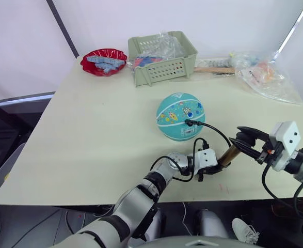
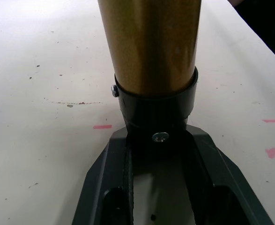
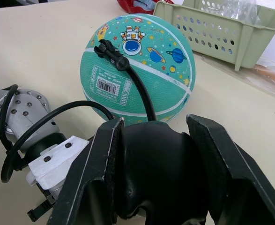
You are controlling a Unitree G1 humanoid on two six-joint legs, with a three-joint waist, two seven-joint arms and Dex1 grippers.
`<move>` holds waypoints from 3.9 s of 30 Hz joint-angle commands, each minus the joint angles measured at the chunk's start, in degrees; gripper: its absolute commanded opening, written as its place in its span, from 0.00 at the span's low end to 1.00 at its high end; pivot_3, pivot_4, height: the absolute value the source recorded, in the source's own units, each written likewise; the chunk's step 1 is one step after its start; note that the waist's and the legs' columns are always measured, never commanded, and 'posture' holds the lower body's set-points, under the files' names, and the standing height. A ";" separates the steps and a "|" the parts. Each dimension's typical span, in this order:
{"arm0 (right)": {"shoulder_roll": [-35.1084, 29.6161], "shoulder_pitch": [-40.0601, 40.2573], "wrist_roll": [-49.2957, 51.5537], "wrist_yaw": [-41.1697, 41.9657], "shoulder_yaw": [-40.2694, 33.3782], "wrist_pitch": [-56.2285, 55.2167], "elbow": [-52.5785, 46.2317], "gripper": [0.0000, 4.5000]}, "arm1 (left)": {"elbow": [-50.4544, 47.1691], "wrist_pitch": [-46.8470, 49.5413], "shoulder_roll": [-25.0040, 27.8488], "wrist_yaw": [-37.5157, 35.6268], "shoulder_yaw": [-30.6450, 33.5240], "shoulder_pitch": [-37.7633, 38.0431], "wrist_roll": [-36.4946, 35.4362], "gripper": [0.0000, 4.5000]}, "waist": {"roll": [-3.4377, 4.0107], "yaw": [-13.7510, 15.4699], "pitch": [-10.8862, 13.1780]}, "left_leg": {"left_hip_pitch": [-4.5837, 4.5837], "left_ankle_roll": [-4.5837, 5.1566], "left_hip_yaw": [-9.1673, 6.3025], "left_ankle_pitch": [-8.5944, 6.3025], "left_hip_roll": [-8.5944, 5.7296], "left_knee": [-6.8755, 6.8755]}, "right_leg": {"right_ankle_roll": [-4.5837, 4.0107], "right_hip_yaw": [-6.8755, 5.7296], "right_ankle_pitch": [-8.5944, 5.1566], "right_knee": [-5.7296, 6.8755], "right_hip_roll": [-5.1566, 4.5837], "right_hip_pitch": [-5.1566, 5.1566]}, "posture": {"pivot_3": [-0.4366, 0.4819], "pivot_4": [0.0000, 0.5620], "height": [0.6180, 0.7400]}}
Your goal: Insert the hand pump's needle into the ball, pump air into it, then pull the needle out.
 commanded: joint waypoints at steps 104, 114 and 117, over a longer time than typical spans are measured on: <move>-8.19 -22.22 -59.96 -4.71 26.88 -69.58 42.38 0.36 | -82.23 30.29 45.71 -22.55 31.20 37.03 -41.54 1.00 | 1.38 -1.66 1.47 | -0.10 -0.93 0.66 0.59 0.35 0.04 | -0.93 0.83 0.47 0.91 0.53 -0.83 | 0.48 0.27 1.00; -7.47 -25.09 -62.12 -7.01 29.28 -67.61 45.82 0.36 | -83.07 28.29 46.27 -22.49 34.29 42.23 -42.66 1.00 | 1.20 -1.61 1.49 | 0.02 -1.03 0.72 0.66 0.48 0.04 | -1.06 0.87 0.56 0.93 0.63 -0.78 | 0.48 0.27 1.00; -7.04 -25.85 -62.37 -6.98 30.63 -67.96 47.00 0.36 | -82.59 27.53 46.45 -23.07 34.30 42.75 -42.55 1.00 | 1.19 -1.63 1.48 | 0.03 -1.05 0.72 0.67 0.51 0.04 | -1.07 0.87 0.56 0.93 0.65 -0.78 | 0.48 0.27 1.00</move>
